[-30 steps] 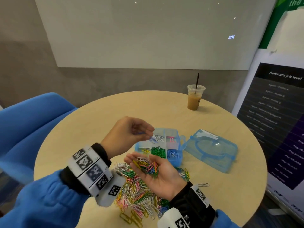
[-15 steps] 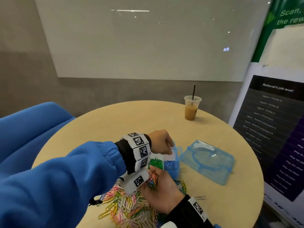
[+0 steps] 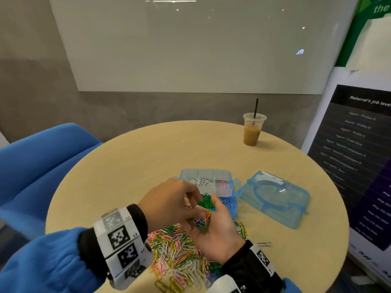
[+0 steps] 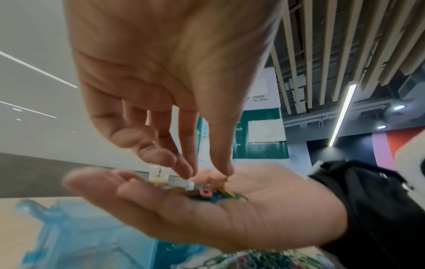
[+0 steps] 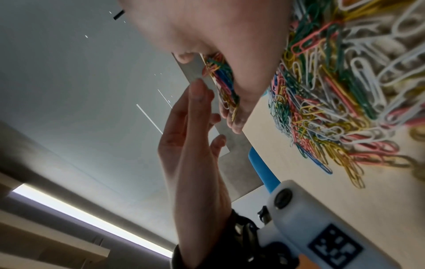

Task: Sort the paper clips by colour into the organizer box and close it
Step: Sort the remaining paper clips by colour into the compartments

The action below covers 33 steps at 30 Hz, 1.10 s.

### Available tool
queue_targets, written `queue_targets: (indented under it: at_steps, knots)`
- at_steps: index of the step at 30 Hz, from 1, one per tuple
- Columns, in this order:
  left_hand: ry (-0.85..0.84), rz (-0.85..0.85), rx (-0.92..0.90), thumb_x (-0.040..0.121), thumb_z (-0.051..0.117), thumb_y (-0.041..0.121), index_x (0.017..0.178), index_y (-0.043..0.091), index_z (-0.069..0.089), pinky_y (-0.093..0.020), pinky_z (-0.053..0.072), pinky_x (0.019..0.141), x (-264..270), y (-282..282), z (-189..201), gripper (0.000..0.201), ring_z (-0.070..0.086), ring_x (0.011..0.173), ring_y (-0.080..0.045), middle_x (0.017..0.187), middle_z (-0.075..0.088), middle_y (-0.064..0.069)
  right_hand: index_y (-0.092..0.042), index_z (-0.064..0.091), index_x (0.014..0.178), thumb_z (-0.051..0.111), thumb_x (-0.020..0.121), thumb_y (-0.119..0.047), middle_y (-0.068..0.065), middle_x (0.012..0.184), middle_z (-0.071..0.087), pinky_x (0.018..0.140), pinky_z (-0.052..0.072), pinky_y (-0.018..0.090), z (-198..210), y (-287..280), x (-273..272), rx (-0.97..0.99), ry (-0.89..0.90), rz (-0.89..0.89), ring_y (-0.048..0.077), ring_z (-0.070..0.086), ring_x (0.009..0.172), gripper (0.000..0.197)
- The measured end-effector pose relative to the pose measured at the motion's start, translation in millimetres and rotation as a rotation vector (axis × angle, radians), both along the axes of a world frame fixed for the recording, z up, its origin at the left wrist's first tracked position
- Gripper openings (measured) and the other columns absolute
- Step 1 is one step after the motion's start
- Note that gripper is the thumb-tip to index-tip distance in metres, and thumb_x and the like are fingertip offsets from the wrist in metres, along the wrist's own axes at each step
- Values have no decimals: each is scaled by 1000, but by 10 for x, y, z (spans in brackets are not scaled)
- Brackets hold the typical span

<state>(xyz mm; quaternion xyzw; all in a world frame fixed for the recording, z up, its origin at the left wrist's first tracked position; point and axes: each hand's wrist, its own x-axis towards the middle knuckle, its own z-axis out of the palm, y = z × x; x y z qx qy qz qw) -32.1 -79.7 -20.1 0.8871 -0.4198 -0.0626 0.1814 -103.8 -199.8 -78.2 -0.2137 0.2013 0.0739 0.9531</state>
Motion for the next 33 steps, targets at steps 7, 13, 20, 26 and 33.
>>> queue_targets:
  at_steps: [7,13,20,26,33]
  knots:
    - [-3,-38,-17,84,67,49,94,31,65,-22,48,64,-63,-149,-187,21,58,72,0,87,66,13,-1,63,92,43,98,-52,13,89,64,78,60,34,-40,-7,10,24,-20,5,23,66,90,55]
    - [293,-40,-194,81,77,30,87,22,72,-27,50,62,52,-146,-173,11,60,60,-3,77,72,2,6,66,112,41,99,-50,19,111,69,83,59,38,-71,-2,37,-6,-54,-9,28,69,102,62]
    - [419,-15,-324,78,81,20,84,11,74,-19,50,60,142,-85,-103,13,65,61,-6,72,73,-3,5,71,107,42,100,-47,21,115,68,88,57,40,-70,-18,19,-20,-84,-2,31,70,99,60]
    - [482,5,-348,82,77,18,85,9,75,-16,43,50,148,-61,-79,10,57,50,-2,63,68,6,5,69,112,40,101,-44,23,116,67,86,57,39,-58,-11,33,-2,-75,-11,31,70,99,58]
    - [521,50,-369,85,74,19,87,7,73,-22,47,47,235,-75,-4,13,58,52,-9,66,63,-6,9,55,127,45,100,-43,34,120,60,93,54,45,-50,-11,24,39,-44,12,43,62,112,60]
